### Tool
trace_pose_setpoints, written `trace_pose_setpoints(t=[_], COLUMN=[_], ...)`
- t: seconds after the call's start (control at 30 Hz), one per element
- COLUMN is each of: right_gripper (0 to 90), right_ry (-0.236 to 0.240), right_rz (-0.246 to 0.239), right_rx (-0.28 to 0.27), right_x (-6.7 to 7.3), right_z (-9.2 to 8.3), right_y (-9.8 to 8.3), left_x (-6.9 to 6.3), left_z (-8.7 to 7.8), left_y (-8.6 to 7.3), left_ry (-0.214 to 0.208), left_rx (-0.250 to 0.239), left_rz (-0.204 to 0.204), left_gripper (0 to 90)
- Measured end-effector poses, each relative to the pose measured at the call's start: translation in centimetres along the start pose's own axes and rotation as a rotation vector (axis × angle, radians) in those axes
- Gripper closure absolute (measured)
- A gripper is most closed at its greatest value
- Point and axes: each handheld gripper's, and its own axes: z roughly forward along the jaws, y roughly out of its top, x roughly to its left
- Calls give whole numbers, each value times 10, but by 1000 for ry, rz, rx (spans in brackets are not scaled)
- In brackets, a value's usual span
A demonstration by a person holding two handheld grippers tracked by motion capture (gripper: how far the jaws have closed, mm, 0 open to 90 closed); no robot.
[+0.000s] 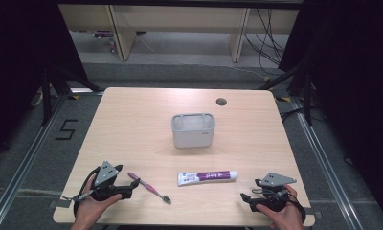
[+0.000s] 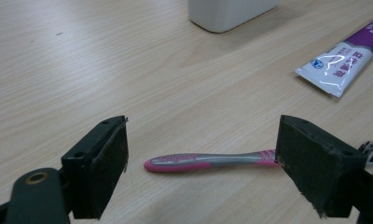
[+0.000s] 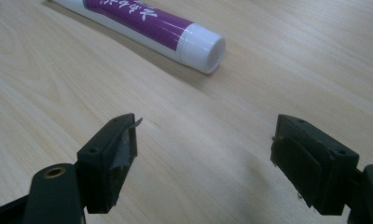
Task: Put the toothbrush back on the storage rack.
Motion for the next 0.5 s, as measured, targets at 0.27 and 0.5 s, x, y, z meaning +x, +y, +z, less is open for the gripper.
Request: trace_pose_setpoints(t=[0.27, 0.5], right_gripper=[236, 242], right_ry=[12, 12], right_rz=[20, 37], right_rx=[3, 8], right_x=[2, 2], right_z=[0, -1], right_y=[0, 1], left_x=[-2, -6], left_z=[1, 5], left_y=[2, 6], left_ry=[-58, -113], left_rx=[12, 64], left_rz=[65, 170], left_gripper=[163, 182])
